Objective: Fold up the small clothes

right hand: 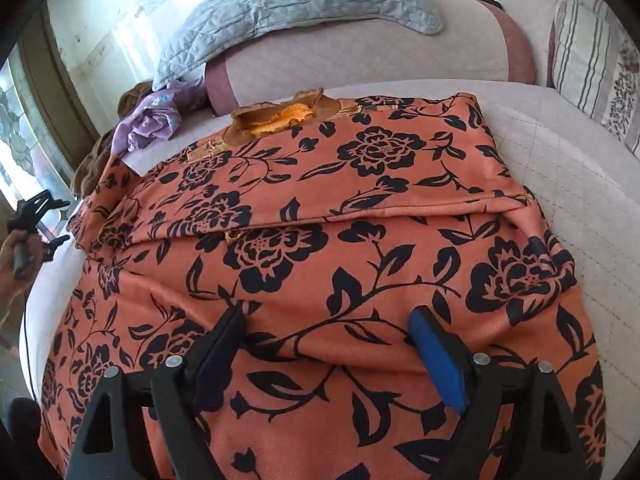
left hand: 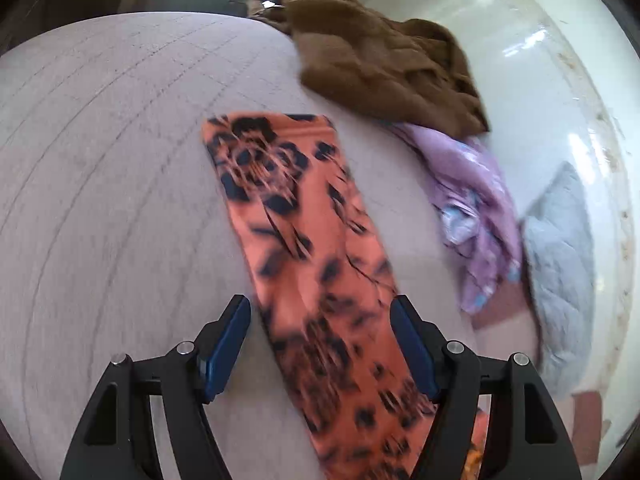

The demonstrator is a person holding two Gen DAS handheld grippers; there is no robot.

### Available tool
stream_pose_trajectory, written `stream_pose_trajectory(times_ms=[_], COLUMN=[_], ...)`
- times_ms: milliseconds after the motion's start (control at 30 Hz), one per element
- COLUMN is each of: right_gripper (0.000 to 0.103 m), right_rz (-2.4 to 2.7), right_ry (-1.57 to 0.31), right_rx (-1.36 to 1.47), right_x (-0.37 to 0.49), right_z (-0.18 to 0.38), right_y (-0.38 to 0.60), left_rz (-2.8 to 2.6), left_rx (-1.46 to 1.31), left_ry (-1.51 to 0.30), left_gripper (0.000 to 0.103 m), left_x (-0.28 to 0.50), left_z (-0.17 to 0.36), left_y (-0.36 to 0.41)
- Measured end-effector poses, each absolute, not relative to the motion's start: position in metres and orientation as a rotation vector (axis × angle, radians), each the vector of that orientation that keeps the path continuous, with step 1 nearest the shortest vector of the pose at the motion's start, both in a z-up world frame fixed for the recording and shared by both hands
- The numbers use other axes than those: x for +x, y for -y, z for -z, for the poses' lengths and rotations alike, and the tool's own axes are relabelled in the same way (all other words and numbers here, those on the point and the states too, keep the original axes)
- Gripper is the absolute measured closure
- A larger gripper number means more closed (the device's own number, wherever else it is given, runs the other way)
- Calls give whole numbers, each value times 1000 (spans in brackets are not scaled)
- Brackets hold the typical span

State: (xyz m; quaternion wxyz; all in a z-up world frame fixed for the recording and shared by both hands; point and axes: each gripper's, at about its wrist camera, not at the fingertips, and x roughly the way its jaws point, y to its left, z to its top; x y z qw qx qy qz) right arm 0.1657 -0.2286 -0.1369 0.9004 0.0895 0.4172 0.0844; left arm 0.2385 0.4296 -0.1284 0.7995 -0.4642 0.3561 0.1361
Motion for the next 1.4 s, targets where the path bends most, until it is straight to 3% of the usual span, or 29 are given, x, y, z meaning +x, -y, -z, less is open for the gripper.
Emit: stream_pose_trajectory(times_ms=[100,133,200,300,367,600,700,833,900,933,967,1067,1133,1200,1267,1400], right_gripper=[12,11,11,11,11,11,11,11,11,11,11,11,11,11,11,13], right_rz=[-165,-164,-163,-169,-170,-181,-186,-198,-208,-214,-222,-243,-266,-271,-302,-230], right_ry=[-868,-869,-868,-868,-868,-859,-854,-846,-845,-845,-846,-868,-851,-821,-822,-977], right_rx=[150,143,142,152,155,180,192,222,244,255,270,400,514,583,685,748], right_x=[168,165,166,165,165,166,166,164,164,164,164,164,167,177,196,249], right_z=[140,137,139,138,139,140,140,139,139,138,137,126,116,103,97,111], right_y=[217,218,218,220,220,222,222,226,229,231,233,249,263,273,280,271], left_rz=[-314,-328,-406,-407,-402,-68,124,347,395,390,370,312,311,316,291,207], left_rx=[-947,-915,-828,-838,-705,-212,-65,65,74,82,90,62,24,-21,-55,-133], left_ry=[-761,-777,-854,-869,-824,-509,-454,-559,-692,-808,-886,-994,-956,-896,-823,-778], left_gripper=[30,34,95,97,97,97,97,91,79,65,60,59,56,46,30,28], left_x=[251,255,265,270,268,229,207,195,203,213,219,222,210,190,174,159], left_z=[129,128,128,125,95,-52,-71,-31,9,40,60,92,80,61,42,35], left_y=[-433,-432,-434,-439,-420,-244,-142,-16,15,26,29,13,-8,-26,-52,-103])
